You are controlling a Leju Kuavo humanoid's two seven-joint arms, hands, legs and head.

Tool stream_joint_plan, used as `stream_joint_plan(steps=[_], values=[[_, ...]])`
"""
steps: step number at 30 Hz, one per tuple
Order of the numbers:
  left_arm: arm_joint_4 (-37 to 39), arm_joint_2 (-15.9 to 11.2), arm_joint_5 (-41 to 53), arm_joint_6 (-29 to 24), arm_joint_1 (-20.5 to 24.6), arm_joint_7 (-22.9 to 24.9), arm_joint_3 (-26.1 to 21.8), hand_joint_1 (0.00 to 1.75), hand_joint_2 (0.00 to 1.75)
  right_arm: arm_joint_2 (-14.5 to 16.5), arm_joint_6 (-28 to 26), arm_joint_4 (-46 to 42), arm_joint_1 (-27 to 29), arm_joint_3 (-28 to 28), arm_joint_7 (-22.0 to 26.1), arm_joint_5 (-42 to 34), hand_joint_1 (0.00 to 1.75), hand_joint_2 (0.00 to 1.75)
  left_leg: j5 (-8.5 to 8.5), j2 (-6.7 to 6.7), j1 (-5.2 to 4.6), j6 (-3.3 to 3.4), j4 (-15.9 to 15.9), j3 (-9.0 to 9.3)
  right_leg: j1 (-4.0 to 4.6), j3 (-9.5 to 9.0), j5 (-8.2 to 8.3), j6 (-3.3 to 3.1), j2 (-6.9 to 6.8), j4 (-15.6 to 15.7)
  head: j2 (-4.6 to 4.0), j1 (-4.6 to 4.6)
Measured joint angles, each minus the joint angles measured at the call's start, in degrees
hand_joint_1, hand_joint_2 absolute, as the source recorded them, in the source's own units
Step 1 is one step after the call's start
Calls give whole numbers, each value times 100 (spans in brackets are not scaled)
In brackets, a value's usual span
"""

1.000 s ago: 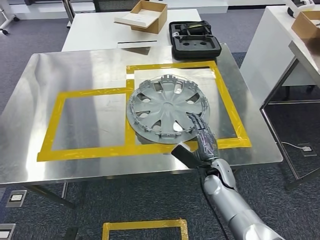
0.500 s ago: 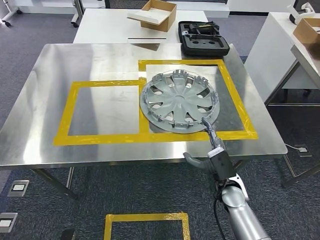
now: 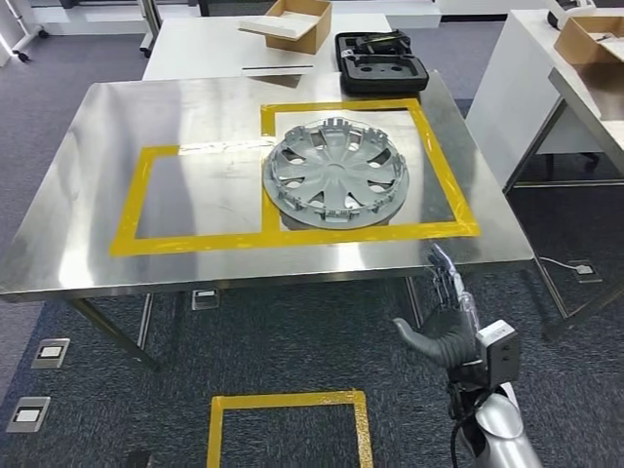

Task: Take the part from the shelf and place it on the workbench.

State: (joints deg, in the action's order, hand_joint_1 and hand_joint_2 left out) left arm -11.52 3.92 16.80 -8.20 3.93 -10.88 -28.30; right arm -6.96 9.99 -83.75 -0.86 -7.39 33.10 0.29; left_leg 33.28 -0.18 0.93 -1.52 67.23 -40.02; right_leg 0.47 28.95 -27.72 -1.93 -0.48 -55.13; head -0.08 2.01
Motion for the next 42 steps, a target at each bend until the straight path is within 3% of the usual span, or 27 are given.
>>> stream_joint_plan(steps=[1, 2, 3, 5, 7, 8, 9, 11, 13, 15, 16, 17, 19, 20, 21, 23, 25, 27, 29, 31, 32, 34, 36, 38, 39, 41, 42], values=[[0, -10, 1, -1, 3, -10, -3, 0, 0, -3, 8, -68, 112, 35, -33, 14, 0, 175, 165, 0, 6, -24, 366, -40, -3, 105, 56, 5, -9, -35, 1, -9], [0, -22, -1, -1, 5, -19, -10, 0, 0, -5, 14, -134, 222, 73, -74, 37, 0, 175, 190, 0, 11, -42, 633, -33, -7, 218, 109, 14, -20, -78, 1, -11], [0, -36, -3, -2, 5, -25, -19, 0, 0, -6, 19, -187, 327, 106, -118, 67, 0, 175, 81, 0, 16, -56, 729, 51, -15, 341, 158, 29, -26, -133, 1, -11], [-1, -59, -15, -2, 5, -33, -37, 0, 0, -12, 31, -257, 518, 174, -218, 146, 0, 175, -209, -2, 35, -83, 344, 502, -38, 584, 245, 79, -27, -266, 1, -15], [-4, -69, -32, 6, 10, -47, -50, 0, 0, -34, 47, -280, 676, 235, -353, 266, 0, 175, -143, -19, 38, -66, -469, 1106, -41, 757, 311, 145, -17, -400, 1, -20], [-6, -69, -36, 12, 11, -58, -62, 0, 0, -52, 54, -267, 741, 262, -421, 347, 0, 175, -41, -26, 28, -28, -760, 1294, -37, 797, 350, 179, -13, -437, 1, -20], [-7, -69, -39, 18, 8, -68, -76, 0, 0, -73, 60, -230, 802, 286, -497, 450, 0, 175, 24, -30, 8, 29, -911, 1372, -39, 816, 397, 212, -10, -445, 1, -17], [-2, -64, -35, 27, -6, -79, -111, 0, 0, -130, 58, -9, 921, 333, -655, 678, 0, 175, -44, -5, -3, 156, -935, 1291, -52, 840, 457, 285, -6, -425, 1, -14], [4, -63, -14, 31, -16, -73, -132, 0, 0, -190, 1, 396, 1017, 404, -775, 925, 0, 175, -181, 24, 5, 267, -944, 1142, -64, 915, 142, 348, 0, -610, 1, 5], [5, -67, 20, 31, -28, -51, -140, 0, 0, -220, -102, 946, 1043, 512, -806, 1195, 0, 175, -325, 35, -10, 322, -941, 965, -71, 1034, -472, 384, 3, -1207, 1, 40], [5, -66, 37, 32, -37, -35, -142, 0, 0, -224, -153, 1289, 1023, 570, -813, 1337, 0, 175, -398, 39, -25, 330, -935, 870, -71, 1075, -680, 391, 3, -1563, 1, 49], [6, -64, 53, 32, -42, -23, -142, 0, 0, -224, -206, 1668, 986, 628, -811, 1473, 0, 175, -470, 42, -40, 336, -922, 776, -71, 1068, -744, 389, 4, -1836, 1, 57], [6, -62, 78, 33, -41, -11, -143, 0, 0, -223, -319, 2468, 862, 743, -787, 1698, 0, 175, -596, 48, -71, 339, -881, 588, -65, 827, -502, 352, 5, -1866, 1, 66], [5, -62, 94, 33, -38, -11, -143, 0, 0, -224, -385, 2884, 762, 807, -773, 1780, 0, 175, -655, 49, -82, 336, -858, 500, -55, 566, -340, 313, 7, -1583, 1, 69], [5, -60, 110, 35, -33, -8, -143, 0, 0, -227, -450, 3317, 641, 878, -769, 1841, 0, 175, -713, 52, -95, 325, -839, 421, -35, 250, -289, 263, 8, -1155, 1, 71], [3, -54, 162, 46, -19, 10, -143, 0, 0, -231, -584, 4204, 373, 1030, -852, 1910, 0, 175, -840, 59, -97, 280, -837, 326, 7, -266, -383, 187, 9, -344, 1, 67], [2, -51, 216, 68, -5, 43, -143, 0, 0, -232, -716, 4933, 196, 1165, -1076, 1937, 0, 175, -974, 67, -69, 216, -878, 293, 48, -381, -423, 145, 9, -54, 1, 70], [3, -56, 250, 81, -3, 84, -143, 0, 0, -213, -817, 5504, 91, 1265, -1392, 1941, 0, 175, -937, 56, -48, 148, -861, 249, 38, -289, -272, 85, -8, -17, 1, 78], [4, -56, 267, 82, 7, 123, -143, 0, 0, -167, -889, 6003, -1, 1373, -1738, 1908, 0, 175, -458, 41, -40, 86, -520, 148, 5, -138, -98, 23, -22, 12, 0, 52], [4, -53, 288, 83, 38, 153, -143, 0, 0, -106, -984, 6372, -44, 1480, -2088, 1878, 0, 175, 122, 37, -28, 37, 154, 50, 4, 60, 39, -3, -27, -24, 1, 17], [4, -53, 297, 83, 52, 163, -143, 0, 0, -75, -1029, 6507, -50, 1522, -2224, 1870, 0, 175, 227, 37, -23, 17, 456, 51, 2, 173, 104, 0, -32, -56, 1, 12], [3, -54, 310, 83, 73, 186, -143, 0, 0, -19, -1087, 6728, -66, 1589, -2425, 1869, 0, 175, 27, 37, -13, -10, 637, 254, -6, 424, 227, 19, -37, -145, 1, 4], [-3, -52, 338, 83, 112, 223, -142, 0, 0, 28, -1160, 6878, -89, 1627, -2695, 1927, 0, 175, -200, 34, -3, -13, 148, 775, -15, 666, 334, 63, -31, -257, 1, -2], [-15, -38, 371, 79, 179, 285, -138, 0, 0, 61, -1266, 6967, -115, 1619, -2993, 2078, 0, 175, -46, 23, -11, 38, -645, 1345, -7, 828, 432, 122, -29, -357, 1, 0], [-21, -27, 386, 74, 207, 323, -137, 0, 0, 75, -1313, 7000, -130, 1602, -3091, 2160, 0, 175, 54, 18, -23, 82, -908, 1496, -2, 868, 493, 150, -29, -374, 1, -1], [-21, -2, 408, 62, 234, 412, -136, 0, 0, 99, -1378, 7064, -153, 1559, -3179, 2287, 0, 175, 56, 36, -34, 193, -1056, 1484, -7, 906, 616, 206, -22, -354, 1, 1], [-19, 9, 416, 49, 236, 451, -137, 0, 0, 114, -1391, 7092, -155, 1539, -3196, 2324, 0, 175, -3, 57, -31, 244, -1059, 1437, -15, 920, 575, 238, -15, -362, 1, 1]])
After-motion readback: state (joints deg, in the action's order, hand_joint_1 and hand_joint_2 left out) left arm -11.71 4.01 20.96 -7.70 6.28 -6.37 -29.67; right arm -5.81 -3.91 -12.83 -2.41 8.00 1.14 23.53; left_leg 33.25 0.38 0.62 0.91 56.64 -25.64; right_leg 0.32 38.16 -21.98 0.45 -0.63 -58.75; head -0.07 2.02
